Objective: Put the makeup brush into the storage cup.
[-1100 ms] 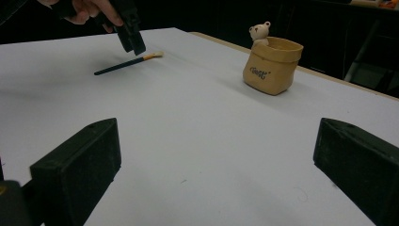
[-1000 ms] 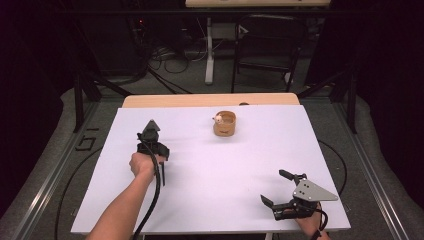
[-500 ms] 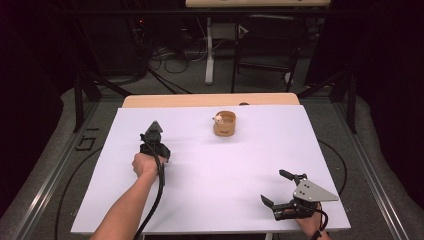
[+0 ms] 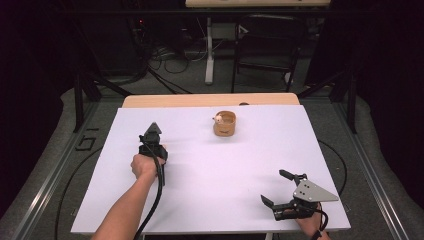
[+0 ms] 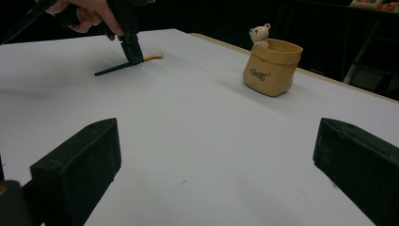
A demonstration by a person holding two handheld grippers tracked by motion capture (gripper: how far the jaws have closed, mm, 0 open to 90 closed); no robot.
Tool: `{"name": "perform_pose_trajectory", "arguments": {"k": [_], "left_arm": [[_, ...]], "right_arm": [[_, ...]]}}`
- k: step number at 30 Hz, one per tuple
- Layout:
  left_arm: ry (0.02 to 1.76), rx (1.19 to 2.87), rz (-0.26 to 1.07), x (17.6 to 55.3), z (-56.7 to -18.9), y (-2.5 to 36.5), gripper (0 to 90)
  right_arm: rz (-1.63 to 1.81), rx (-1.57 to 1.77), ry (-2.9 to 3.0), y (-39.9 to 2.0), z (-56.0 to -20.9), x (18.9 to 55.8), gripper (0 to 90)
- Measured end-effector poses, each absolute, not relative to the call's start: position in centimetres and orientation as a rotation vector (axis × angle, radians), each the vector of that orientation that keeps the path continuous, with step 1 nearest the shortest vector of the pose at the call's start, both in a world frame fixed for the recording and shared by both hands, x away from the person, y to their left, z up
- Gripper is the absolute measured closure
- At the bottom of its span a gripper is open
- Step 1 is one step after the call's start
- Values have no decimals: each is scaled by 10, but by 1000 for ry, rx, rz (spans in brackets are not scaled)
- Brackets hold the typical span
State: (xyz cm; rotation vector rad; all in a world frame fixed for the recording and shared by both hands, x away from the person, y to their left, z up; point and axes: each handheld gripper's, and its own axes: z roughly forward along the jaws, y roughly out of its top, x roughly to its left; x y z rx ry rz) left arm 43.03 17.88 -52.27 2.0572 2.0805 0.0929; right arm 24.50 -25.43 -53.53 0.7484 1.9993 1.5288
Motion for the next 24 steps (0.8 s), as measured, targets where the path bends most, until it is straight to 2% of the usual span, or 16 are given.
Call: {"name": "perform_pose_trajectory", "arguments": {"k": [15,24], "left_arm": [[2090,2035,65,431,-526,182,819],[2068,2073,36,432,-525,184,826]], "right_arm": [[1525,744,2008,-254,-535,245,12],[1522,747,2012,-254,-535,245,12]]}}
